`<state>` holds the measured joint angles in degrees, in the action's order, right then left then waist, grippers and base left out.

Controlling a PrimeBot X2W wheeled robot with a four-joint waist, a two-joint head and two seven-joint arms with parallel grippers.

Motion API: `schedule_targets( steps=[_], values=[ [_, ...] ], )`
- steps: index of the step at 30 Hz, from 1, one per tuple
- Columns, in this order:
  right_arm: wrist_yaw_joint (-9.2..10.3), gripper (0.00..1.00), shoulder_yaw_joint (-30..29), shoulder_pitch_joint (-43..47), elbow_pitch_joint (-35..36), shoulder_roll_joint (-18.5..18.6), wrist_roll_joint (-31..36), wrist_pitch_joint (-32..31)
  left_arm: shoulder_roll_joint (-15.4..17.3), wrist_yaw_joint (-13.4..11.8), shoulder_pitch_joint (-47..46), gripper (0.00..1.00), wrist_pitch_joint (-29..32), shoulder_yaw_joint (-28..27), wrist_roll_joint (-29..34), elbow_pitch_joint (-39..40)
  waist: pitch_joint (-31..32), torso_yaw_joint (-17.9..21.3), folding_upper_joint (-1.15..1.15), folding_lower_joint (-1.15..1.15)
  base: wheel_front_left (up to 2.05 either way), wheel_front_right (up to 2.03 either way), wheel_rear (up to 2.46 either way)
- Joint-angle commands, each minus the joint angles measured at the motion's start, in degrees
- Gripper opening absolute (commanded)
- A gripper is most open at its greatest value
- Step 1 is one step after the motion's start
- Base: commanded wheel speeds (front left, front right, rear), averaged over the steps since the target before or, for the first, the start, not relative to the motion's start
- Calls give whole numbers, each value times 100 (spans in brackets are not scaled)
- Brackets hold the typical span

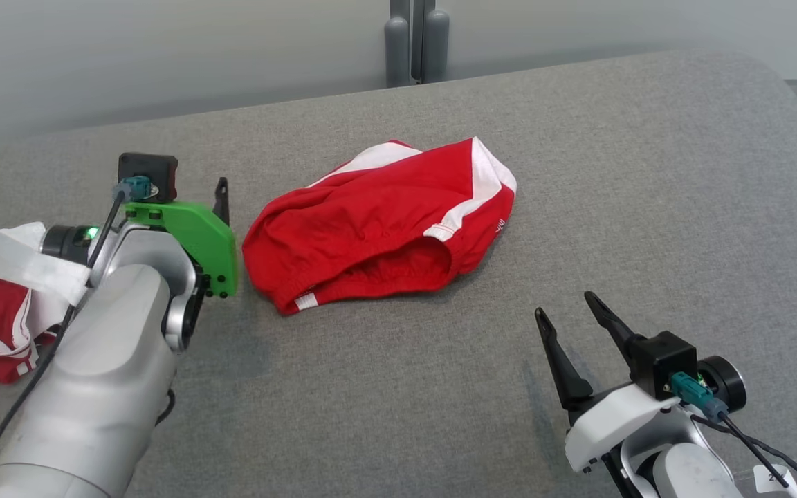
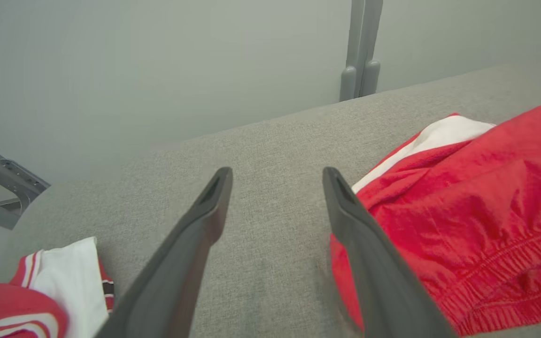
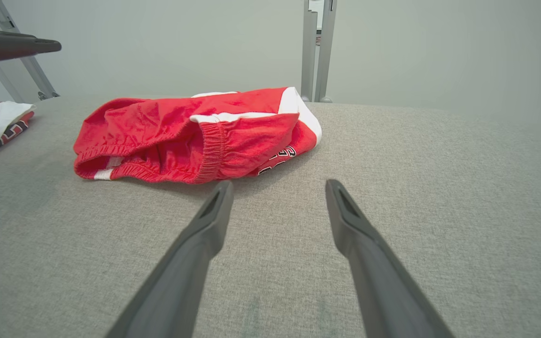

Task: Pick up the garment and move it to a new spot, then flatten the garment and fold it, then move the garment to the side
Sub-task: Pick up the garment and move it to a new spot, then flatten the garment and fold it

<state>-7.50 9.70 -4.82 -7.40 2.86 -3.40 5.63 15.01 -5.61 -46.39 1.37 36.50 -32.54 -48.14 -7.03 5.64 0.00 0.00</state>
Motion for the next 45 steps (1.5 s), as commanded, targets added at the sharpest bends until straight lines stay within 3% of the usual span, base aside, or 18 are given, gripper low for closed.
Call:
schedule_targets(
  steps=[1, 5, 10, 17, 28, 37, 41, 42, 43, 45],
  values=[
    [2, 100, -12, 90, -21, 6, -15, -11, -130, 84, 67, 100, 73, -65, -164, 60, 93, -14, 0, 0, 0, 0, 0],
    [2, 100, -23, 137, -16, 6, -5, -29, -332, 377, 118, 100, 427, 89, -277, 244, 217, 44, 0, 0, 0, 0, 0],
    [3, 100, -69, 207, 67, 7, 80, -66, -698, 543, 306, 100, 884, 305, -469, 544, 265, 288, 0, 0, 0, 0, 0],
    [2, 100, -136, 248, 156, 4, 134, -108, -934, 436, 518, 100, 1287, 456, -610, 997, 139, 764, 0, 0, 0, 0, 0],
    [2, 100, -63, 232, 159, 3, 46, -6, -742, 85, 455, 100, 1486, 532, -474, 1070, -122, 1259, 0, 0, 0, 0, 0],
    [2, 100, -49, 110, 121, 4, -16, 92, -659, 75, 360, 100, 1630, 592, -462, 826, -339, 1310, 0, 0, 0, 0, 0],
    [2, 100, -44, 45, 79, 4, -43, 131, -688, 181, 362, 100, 1663, 640, -516, 751, -452, 1283, 0, 0, 0, 0, 0],
    [2, 100, -39, 23, 73, 4, -53, 141, -692, 214, 356, 91, 1654, 657, -513, 734, -473, 1276, 0, 0, 0, 0, 0],
    [2, 100, -39, -2, 66, 4, -55, 149, -700, 234, 351, 44, 1631, 673, -509, 721, -492, 1267, 0, 0, 0, 0, 0],
    [2, 100, -41, -44, 56, 4, -51, 170, -721, 285, 332, 0, 1579, 704, -502, 694, -525, 1240, 0, 0, 0, 0, 0]
  ],
)
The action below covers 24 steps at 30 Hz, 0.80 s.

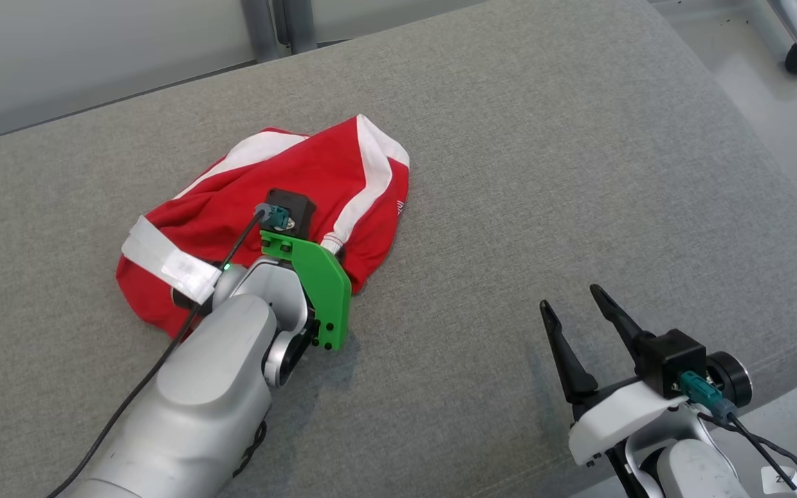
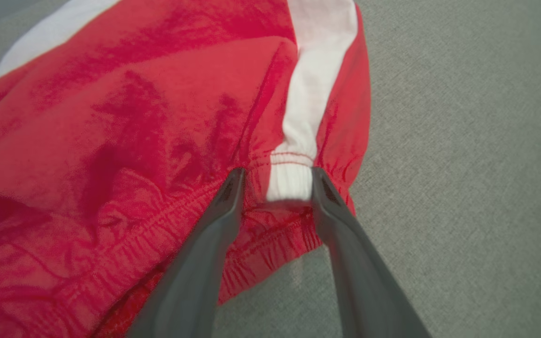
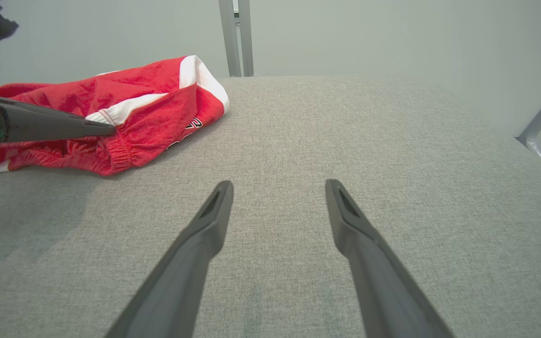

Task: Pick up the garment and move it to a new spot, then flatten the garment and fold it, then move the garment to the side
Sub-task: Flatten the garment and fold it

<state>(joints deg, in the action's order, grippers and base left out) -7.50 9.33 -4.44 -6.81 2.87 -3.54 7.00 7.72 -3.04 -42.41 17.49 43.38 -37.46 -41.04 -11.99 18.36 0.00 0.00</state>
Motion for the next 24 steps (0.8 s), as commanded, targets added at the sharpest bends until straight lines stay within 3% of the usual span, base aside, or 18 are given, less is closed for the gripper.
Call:
schedule_targets(
  steps=[1, 10, 16, 18, 24],
  values=[
    [3, 100, -27, -81, -9, 4, -37, 46, -13, 61, -84, 0, -67, 31, -4, -16, -41, -56, 0, 0, 0, 0, 0],
    [2, 100, -148, -11, -112, 4, 6, 57, 79, 22, 22, 0, -865, -12, 145, 494, 155, -444, 0, 0, 0, 0, 0],
    [3, 100, -246, 108, -103, 5, 39, 12, 703, -460, 462, 0, -1160, -198, 343, 1623, 409, -791, 0, 0, 0, 0, 0],
    [2, 100, -317, 210, -95, 5, 54, -4, 1147, -824, 751, 0, -1246, -383, 452, 2357, 527, -971, 0, 0, 0, 0, 0],
    [3, 100, -348, 273, -19, 6, 75, -71, 2024, -1379, 1265, 0, -976, -450, 836, 3472, 641, -1127, 0, 0, 0, 0, 0]
  ],
)
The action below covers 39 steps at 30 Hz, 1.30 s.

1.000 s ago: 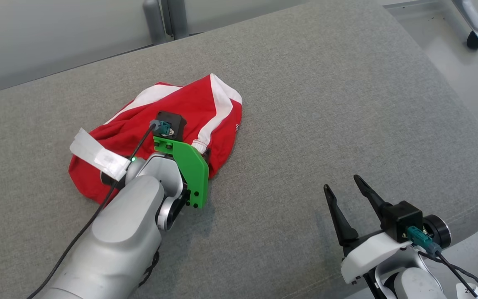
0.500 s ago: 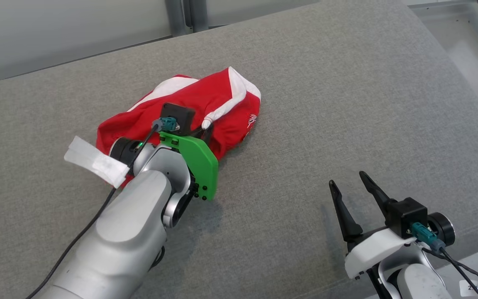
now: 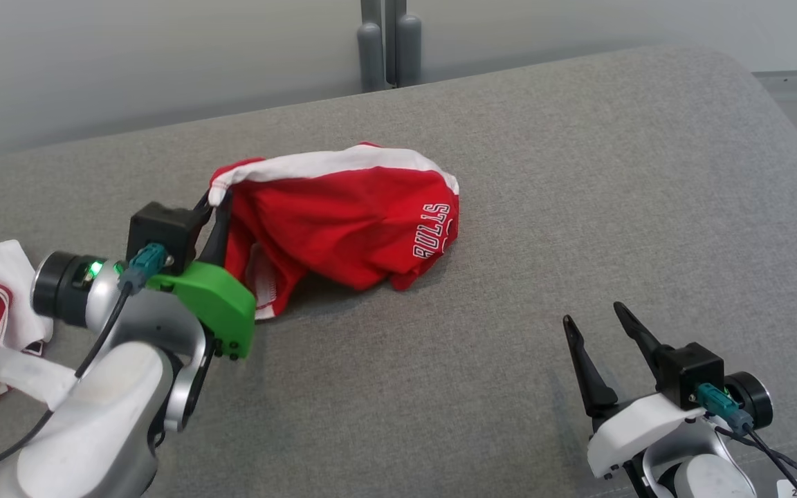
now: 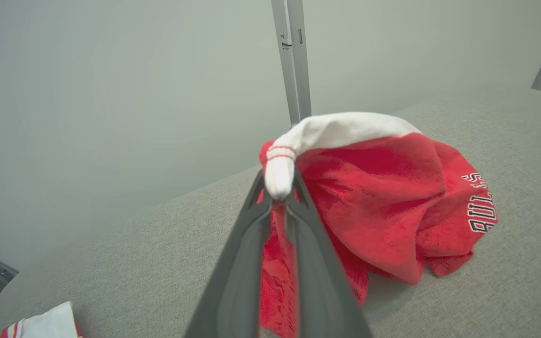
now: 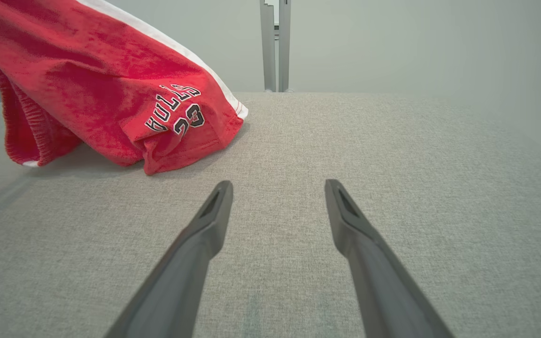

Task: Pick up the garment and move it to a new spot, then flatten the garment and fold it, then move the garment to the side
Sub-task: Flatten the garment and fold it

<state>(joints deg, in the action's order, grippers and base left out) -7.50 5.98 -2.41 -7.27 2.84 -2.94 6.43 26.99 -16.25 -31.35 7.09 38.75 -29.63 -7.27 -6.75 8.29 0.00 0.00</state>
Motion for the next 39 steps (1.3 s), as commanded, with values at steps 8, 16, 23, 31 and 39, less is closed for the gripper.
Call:
schedule_targets(
  steps=[8, 16, 23, 31, 39],
  values=[
    [3, 100, -109, 130, 124, 9, 84, -73, 663, -421, 1025, 0, 515, 66, -38, 773, 142, -220, 0, 0, 0, 0, 0],
    [2, 100, -154, 229, 175, 7, 143, -152, 750, -461, 1700, 0, 727, 60, -490, 697, 185, -374, 0, 0, 0, 0, 0],
    [3, 100, -100, 226, 158, 9, 152, -173, 515, -331, 1882, 100, 212, -64, -723, 167, 293, -439, 0, 0, 0, 0, 0],
    [2, 100, -212, 357, 194, 10, 70, -126, -7, -346, 2297, 100, -1472, -687, -1054, -52, 504, -529, 0, 0, 0, 0, 0],
    [2, 100, -586, 435, 207, 10, -721, 214, -1007, 138, 2870, 100, -2231, -2017, -1091, 413, 717, -677, 0, 0, 0, 0, 0]
  ],
)
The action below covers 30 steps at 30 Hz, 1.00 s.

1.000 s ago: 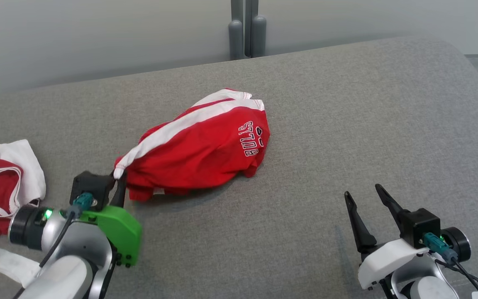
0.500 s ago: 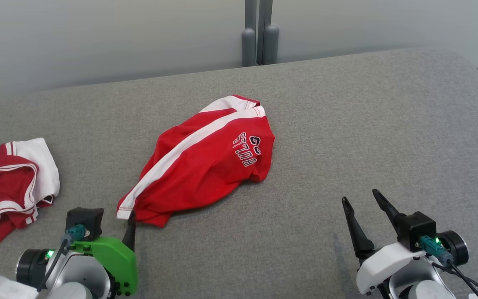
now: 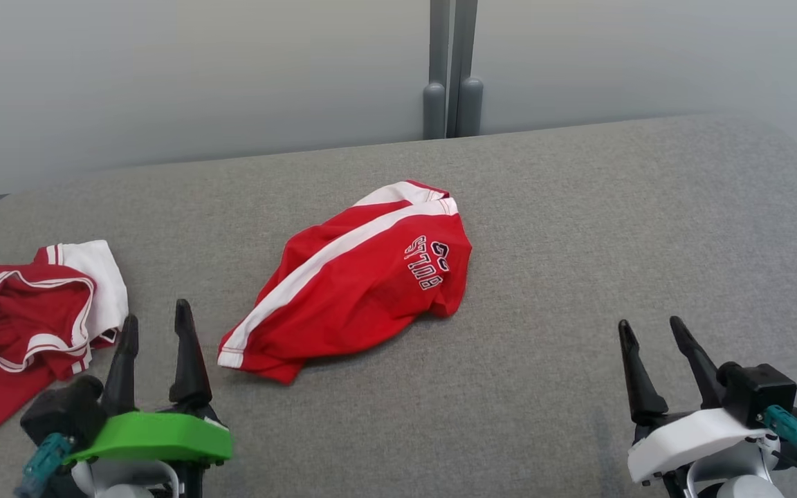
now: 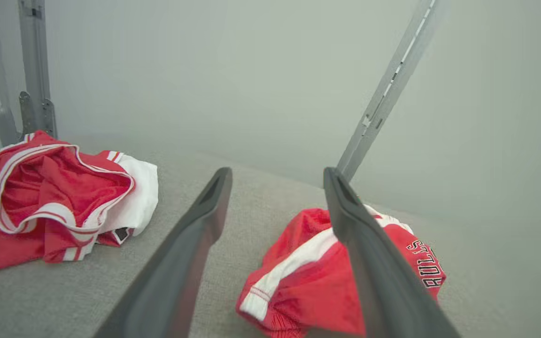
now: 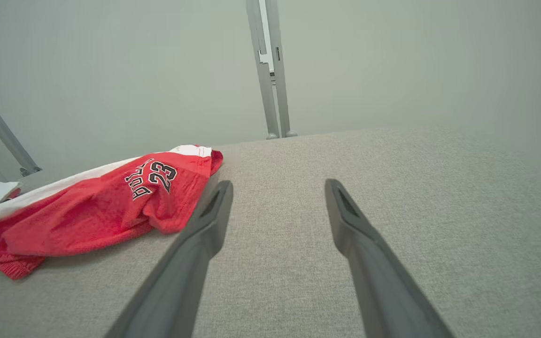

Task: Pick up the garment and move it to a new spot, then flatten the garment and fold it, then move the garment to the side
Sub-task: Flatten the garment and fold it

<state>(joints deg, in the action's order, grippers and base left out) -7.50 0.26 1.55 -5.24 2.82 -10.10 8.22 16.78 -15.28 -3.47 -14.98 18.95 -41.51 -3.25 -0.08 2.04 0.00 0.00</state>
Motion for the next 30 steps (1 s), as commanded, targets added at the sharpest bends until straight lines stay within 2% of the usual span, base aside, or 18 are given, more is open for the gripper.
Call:
schedule_targets(
  steps=[1, 5, 9, 10, 15, 19, 25, 30],
  values=[
    [2, 100, -27, 41, -24, 12, -66, 82, -126, 208, 214, 100, -22, -222, 237, 106, 71, -65, 0, 0, 0, 0, 0],
    [2, 100, -72, 66, -178, 12, -179, 87, -818, 795, 611, 100, -18, -928, 612, 275, 181, -110, 0, 0, 0, 0, 0],
    [2, 100, -69, 134, -327, 12, -24, 48, -1040, 1218, 948, 100, -18, -1180, 1263, 81, 288, -127, 0, 0, 0, 0, 0],
    [2, 100, -69, 134, -327, 12, -24, 48, -1040, 1218, 948, 100, -18, -1180, 1263, 81, 288, -127, 0, 0, 0, 0, 0],
    [2, 100, 4, 218, -383, 12, 176, 21, -1182, 1522, 1168, 100, -19, -1370, 1814, -92, 373, -172, 0, 0, 0, 0, 0],
    [2, 100, 23, 290, -380, 13, 338, 50, -1177, 1736, 1285, 100, -19, -1418, 2206, -226, 408, -204, 0, 0, 0, 0, 0],
    [2, 100, 78, 339, -391, 14, 642, -2, -1095, 1893, 1432, 100, -19, -1518, 2624, -360, 429, -235, 0, 0, 0, 0, 0],
    [3, 100, 39, 364, -401, 13, 845, -96, -1125, 1962, 1521, 100, -19, -1553, 2720, -463, 408, -245, 0, 0, 0, 0, 0]
  ],
)
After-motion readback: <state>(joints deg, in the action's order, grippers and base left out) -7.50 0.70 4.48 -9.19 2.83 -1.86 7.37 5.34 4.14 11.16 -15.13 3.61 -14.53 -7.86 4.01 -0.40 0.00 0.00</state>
